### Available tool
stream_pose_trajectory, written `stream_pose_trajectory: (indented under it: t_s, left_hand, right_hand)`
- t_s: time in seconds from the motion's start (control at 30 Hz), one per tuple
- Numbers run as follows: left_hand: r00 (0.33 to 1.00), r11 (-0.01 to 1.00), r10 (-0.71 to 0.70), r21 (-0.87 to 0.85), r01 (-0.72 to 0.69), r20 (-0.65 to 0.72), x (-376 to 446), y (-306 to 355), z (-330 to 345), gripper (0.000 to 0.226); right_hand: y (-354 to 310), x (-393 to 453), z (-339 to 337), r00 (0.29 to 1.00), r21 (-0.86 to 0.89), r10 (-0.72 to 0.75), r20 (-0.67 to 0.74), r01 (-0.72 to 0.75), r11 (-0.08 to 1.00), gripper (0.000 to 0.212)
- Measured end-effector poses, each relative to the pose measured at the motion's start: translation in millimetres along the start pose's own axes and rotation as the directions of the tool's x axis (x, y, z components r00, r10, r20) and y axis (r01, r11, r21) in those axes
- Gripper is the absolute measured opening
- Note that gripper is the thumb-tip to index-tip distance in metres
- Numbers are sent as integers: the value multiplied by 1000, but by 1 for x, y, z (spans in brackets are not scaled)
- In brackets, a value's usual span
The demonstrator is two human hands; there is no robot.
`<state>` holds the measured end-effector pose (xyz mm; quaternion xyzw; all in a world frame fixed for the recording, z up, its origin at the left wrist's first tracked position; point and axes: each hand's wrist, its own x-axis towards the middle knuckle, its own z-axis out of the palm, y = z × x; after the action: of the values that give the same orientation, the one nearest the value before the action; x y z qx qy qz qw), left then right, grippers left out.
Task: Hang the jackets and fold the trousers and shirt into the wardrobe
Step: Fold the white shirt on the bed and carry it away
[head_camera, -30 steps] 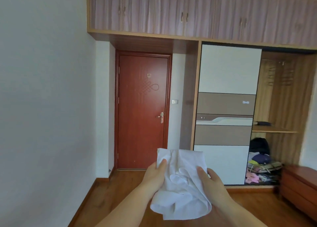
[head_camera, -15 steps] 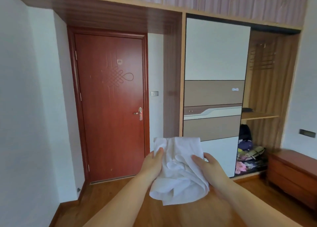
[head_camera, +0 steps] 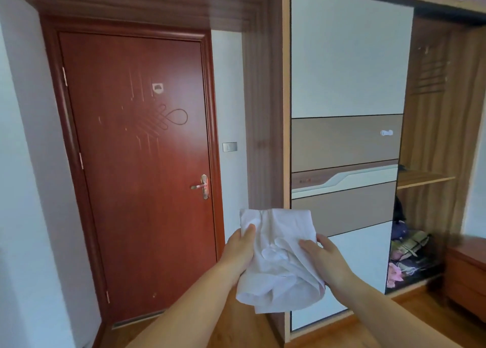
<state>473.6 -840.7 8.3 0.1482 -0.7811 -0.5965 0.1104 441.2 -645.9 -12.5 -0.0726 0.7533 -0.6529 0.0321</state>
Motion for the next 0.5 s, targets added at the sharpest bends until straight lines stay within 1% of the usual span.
stream_pose_trajectory:
  t_s: [0.07, 0.1, 0.17, 0.27, 0.33, 0.4, 0.5]
  left_hand:
    - [999, 1000, 27, 9, -27, 34, 49, 0, 7, 50]
    - [998, 999, 35, 7, -36, 53, 73, -2, 11, 49]
    - [994, 999, 34, -12, -33, 108, 118, -8, 22, 48]
    - [978, 1000, 23, -11, -21, 207, 183, -18, 37, 48]
    - [964, 1000, 14, 9, -17, 266, 225, -18, 55, 51]
    - [945, 999, 13, 40, -28, 328, 258, -10, 82, 51]
    - [910, 994, 86, 23, -104, 405, 292, 4, 138, 44]
  right_hand:
    - [5, 42, 5, 999, -21, -8, -45, 7, 1000, 36]
    - [10, 62, 7, 997, -15, -8, -72, 7, 1000, 32]
    - [22, 101, 14, 991, 29, -9, -130, 13, 1000, 13]
    - [45, 154, 23, 967, 38, -26, -255, 37, 999, 24]
    - [50, 181, 20, 953, 50, -15, -302, 31, 998, 12]
    - [52, 202, 4, 936, 49, 21, -351, -4, 999, 5]
    - [56, 224, -35, 891, 51, 67, -449, -49, 997, 10]
